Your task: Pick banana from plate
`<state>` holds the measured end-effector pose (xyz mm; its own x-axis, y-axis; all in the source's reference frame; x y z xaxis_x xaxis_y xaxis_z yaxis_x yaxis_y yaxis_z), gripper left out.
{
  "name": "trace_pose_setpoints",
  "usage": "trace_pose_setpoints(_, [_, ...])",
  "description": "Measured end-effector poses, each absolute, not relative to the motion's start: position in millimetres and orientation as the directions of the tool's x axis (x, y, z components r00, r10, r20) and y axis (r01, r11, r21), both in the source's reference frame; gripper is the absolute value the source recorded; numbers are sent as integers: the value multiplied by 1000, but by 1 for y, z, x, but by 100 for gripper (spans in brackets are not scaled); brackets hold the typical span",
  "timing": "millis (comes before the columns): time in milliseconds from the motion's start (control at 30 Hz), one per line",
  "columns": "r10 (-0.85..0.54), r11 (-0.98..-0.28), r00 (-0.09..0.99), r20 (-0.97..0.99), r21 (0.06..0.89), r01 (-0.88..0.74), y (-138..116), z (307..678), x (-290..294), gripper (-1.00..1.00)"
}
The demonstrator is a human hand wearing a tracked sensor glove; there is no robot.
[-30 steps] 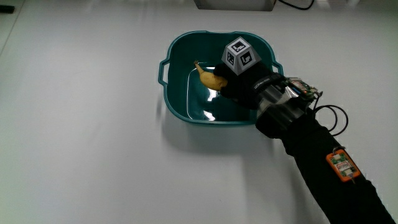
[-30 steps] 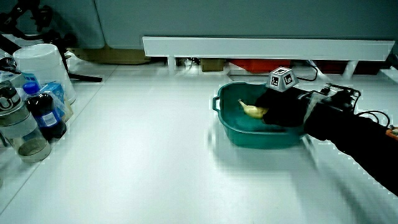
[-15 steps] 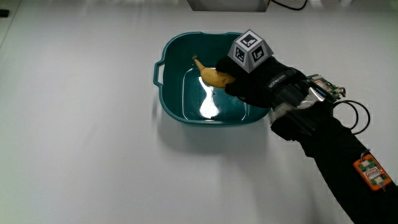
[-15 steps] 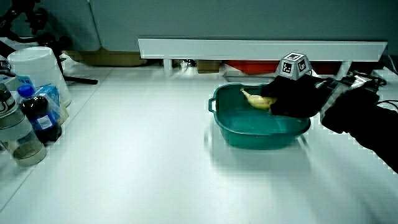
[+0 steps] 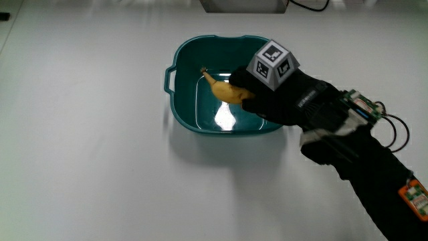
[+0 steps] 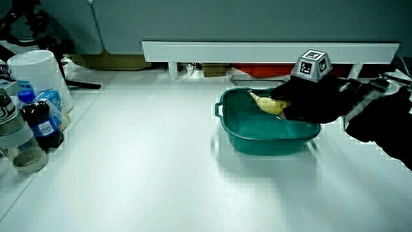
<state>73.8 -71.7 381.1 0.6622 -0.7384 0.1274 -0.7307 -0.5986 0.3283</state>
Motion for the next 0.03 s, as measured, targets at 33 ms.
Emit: trace_pose_setpoints(33, [-740, -588, 657, 147, 334, -737, -68, 377, 73, 100])
